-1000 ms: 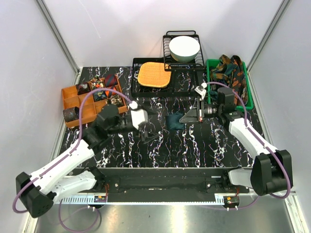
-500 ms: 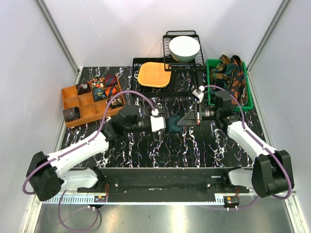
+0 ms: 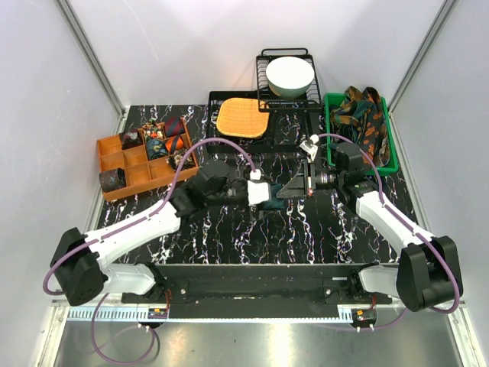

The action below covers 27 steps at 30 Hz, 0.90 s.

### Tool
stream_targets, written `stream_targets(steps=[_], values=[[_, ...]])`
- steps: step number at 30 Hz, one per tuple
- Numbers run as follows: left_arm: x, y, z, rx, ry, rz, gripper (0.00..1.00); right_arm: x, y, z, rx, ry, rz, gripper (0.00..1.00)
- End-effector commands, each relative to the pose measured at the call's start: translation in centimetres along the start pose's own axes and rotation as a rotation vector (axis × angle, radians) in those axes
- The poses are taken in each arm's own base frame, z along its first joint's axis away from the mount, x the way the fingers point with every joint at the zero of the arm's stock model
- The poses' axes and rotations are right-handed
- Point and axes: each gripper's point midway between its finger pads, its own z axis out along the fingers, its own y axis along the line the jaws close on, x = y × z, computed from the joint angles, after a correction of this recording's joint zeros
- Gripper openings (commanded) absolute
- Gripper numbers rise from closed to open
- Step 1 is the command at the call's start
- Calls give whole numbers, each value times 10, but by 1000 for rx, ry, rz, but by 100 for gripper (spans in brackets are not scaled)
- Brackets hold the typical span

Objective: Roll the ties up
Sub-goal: Place the tie in the storage box.

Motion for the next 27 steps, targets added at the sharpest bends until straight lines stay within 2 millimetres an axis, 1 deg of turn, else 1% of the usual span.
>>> stream_targets(steps=[1, 4, 5, 7, 8, 11, 12, 14, 15, 17, 18, 20, 22, 23, 24, 25, 26, 27], values=[[-28, 10, 5, -7, -53, 31, 97, -6, 19, 3, -42, 5, -69, 0], [-28, 9, 7, 2, -49, 24, 89, -5, 19, 3, -43, 4, -66, 0], [-29, 10, 9, 7, -50, 22, 82, -5, 20, 2, -43, 2, -64, 0], [-25, 6, 9, 29, -28, 2, 77, -6, 22, 2, -47, 3, -73, 0], [-26, 6, 10, 29, -25, 0, 72, -5, 22, 3, -47, 2, -76, 0], [-21, 3, 10, 44, -6, -2, 62, -5, 22, 2, -45, -3, -82, 0], [-20, 3, 10, 47, -1, -1, 53, -6, 22, 2, -44, -6, -83, 0], [-21, 0, 10, 58, -3, 1, 45, -4, 21, 2, -45, -3, -83, 0], [-21, 0, 10, 61, -2, -1, 37, -5, 21, 2, -43, -5, -83, 0], [-22, -2, 10, 76, -3, -3, 28, -5, 20, 2, -41, -6, -80, 0], [-23, -3, 10, 83, -6, 2, 20, -6, 19, 3, -37, -9, -78, 0], [-25, -7, 9, 107, -11, 7, 13, -6, 19, 3, -35, -9, -81, 0], [-26, -12, 8, 133, -17, 16, 7, -6, 18, 3, -32, -11, -81, 0], [-25, -13, 7, 139, -11, 11, 8, -7, 17, 3, -28, -12, -78, 0], [-24, -15, 7, 146, -5, 1, 16, -6, 17, 3, -29, -12, -80, 0], [-25, -13, 7, 135, -2, -7, 45, -7, 17, 3, -29, -12, -84, 0], [-26, -12, 7, 125, 1, -24, 57, -7, 18, 3, -30, -11, -83, 0], [-25, -11, 6, 115, 8, -55, 64, -7, 18, 3, -29, -10, -83, 0]])
